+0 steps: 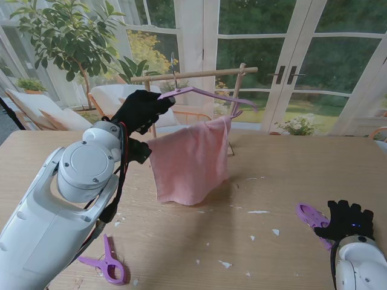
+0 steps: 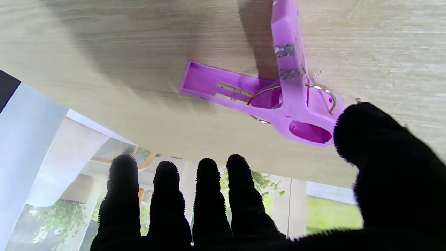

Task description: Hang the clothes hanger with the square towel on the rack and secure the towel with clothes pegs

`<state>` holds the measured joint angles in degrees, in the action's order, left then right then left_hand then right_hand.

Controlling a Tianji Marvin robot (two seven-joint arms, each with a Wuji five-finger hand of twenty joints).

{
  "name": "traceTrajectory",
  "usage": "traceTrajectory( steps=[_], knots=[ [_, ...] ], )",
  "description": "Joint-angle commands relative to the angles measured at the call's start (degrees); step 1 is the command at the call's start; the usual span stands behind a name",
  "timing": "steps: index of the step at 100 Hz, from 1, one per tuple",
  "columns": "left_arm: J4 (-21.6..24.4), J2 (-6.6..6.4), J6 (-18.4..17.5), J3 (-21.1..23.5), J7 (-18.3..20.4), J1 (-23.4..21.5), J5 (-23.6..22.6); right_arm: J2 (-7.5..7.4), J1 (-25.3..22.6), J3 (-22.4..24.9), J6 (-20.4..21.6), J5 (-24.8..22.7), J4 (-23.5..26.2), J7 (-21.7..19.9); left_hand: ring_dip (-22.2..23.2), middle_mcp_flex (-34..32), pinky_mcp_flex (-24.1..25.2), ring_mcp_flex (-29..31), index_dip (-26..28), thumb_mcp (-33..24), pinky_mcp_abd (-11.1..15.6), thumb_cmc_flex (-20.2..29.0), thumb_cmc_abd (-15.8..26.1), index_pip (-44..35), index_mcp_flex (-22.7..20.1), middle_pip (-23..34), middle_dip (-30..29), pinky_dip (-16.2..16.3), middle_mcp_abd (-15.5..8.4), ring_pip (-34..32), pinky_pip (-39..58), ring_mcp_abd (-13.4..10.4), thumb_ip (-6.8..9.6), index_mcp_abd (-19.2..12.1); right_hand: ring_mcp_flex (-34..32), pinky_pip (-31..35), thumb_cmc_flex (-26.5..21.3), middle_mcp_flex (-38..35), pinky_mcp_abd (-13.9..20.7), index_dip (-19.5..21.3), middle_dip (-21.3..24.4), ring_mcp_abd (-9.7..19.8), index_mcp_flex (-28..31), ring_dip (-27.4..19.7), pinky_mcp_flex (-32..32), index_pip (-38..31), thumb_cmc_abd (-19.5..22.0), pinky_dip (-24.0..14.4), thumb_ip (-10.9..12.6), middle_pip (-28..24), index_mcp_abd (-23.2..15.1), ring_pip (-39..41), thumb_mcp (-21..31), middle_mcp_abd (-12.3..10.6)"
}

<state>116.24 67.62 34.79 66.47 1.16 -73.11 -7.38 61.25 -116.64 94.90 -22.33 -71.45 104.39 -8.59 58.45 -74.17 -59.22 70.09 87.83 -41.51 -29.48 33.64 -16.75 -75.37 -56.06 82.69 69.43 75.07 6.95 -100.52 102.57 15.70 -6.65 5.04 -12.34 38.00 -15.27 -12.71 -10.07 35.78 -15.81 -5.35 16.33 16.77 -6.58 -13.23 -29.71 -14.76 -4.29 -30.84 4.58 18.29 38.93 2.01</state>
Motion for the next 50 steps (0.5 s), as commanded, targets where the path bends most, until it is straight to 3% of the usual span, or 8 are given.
traceTrajectory(
  steps=[1,10,19,28,35,50],
  knots=[
    [0.4,0.14,-0.1,0.0,0.9,0.4,0.1,0.24,-1.4,0.7,0.4,0.6,0.8,-0.6,0.0,-2.8,-1.7,2.3,2.1,0.1,1.5,-1.0,0.3,-1.1,-3.7,3.7,-0.1,3.2,-2.7,-6.8,17.4,-0.5,0.81,1.8,2.5,-2.0,2.6,2.1,-1.6,-0.5,0.7,-1.3,-1.8,-1.0,1.3,1.0,1.8,-19.5,-0.1,2.0,2.2,-1.2,-1.2,2.0],
    [0.4,0.16,-0.2,0.0,0.9,0.5,0.1,0.34,-2.6,1.9,0.9,1.2,1.2,-0.6,0.0,-2.8,-1.7,2.3,2.1,0.1,1.5,-1.0,0.3,-1.1,-3.7,3.7,-0.1,3.2,-2.7,-6.8,17.4,-0.5,0.82,1.8,3.1,-3.3,3.6,2.6,-1.4,-0.6,1.4,-1.2,-4.1,-1.5,1.4,2.0,2.3,-19.1,-0.2,3.5,4.1,-1.7,-2.1,2.9],
    [0.4,0.16,-0.2,-0.1,0.9,0.5,0.1,0.35,-3.5,2.7,1.4,2.2,1.2,-1.1,0.0,-2.8,-1.7,2.3,2.1,0.2,1.5,-1.0,0.4,-1.1,-3.7,3.7,-0.1,3.2,-2.7,-6.8,17.4,-0.5,0.81,1.8,4.6,-5.7,5.4,2.8,-1.8,-0.5,2.8,-2.8,-6.8,-2.8,1.7,4.0,2.5,-18.3,-0.3,6.5,7.0,-2.7,-2.9,5.6],
    [0.4,0.18,-0.2,-0.1,0.8,0.5,0.1,0.25,-3.9,3.3,2.1,3.8,0.9,-2.2,0.0,-2.8,-1.8,2.3,2.1,0.2,1.5,-1.0,0.3,-1.1,-3.7,3.7,-0.1,3.2,-2.7,-6.8,17.4,-0.5,0.81,1.8,6.4,-8.5,8.7,3.1,-2.5,-0.4,6.5,-4.4,-10.0,-5.2,2.3,8.1,1.9,-17.2,-1.2,15.2,9.4,-4.5,-2.1,7.9],
    [0.4,0.17,-0.2,-0.1,0.8,0.5,0.1,0.15,-4.1,3.8,3.2,5.0,0.4,-2.9,0.0,-2.8,-1.8,2.3,2.1,0.2,1.5,-0.9,0.4,-1.1,-3.7,3.7,-0.1,3.2,-2.7,-6.8,17.4,-0.5,0.83,1.8,6.8,-10.4,11.0,3.7,-2.3,-2.9,9.6,-4.8,-8.5,-7.1,3.2,14.3,0.6,-16.5,-2.0,22.9,9.9,-7.6,0.1,8.4],
    [0.4,0.20,-0.1,-0.2,0.7,0.4,0.0,-0.07,-3.6,3.9,3.9,6.4,-0.8,-4.2,0.0,-2.8,-1.7,2.3,2.1,0.2,1.5,-1.0,0.4,-1.1,-3.7,3.7,-0.1,3.2,-2.7,-6.8,17.4,-0.5,0.82,1.8,6.6,-11.0,11.7,3.3,-1.4,-4.1,9.8,-3.1,-8.2,-7.3,3.0,14.7,-0.3,-16.4,-2.4,23.6,10.5,-8.0,1.3,8.3]
  ],
)
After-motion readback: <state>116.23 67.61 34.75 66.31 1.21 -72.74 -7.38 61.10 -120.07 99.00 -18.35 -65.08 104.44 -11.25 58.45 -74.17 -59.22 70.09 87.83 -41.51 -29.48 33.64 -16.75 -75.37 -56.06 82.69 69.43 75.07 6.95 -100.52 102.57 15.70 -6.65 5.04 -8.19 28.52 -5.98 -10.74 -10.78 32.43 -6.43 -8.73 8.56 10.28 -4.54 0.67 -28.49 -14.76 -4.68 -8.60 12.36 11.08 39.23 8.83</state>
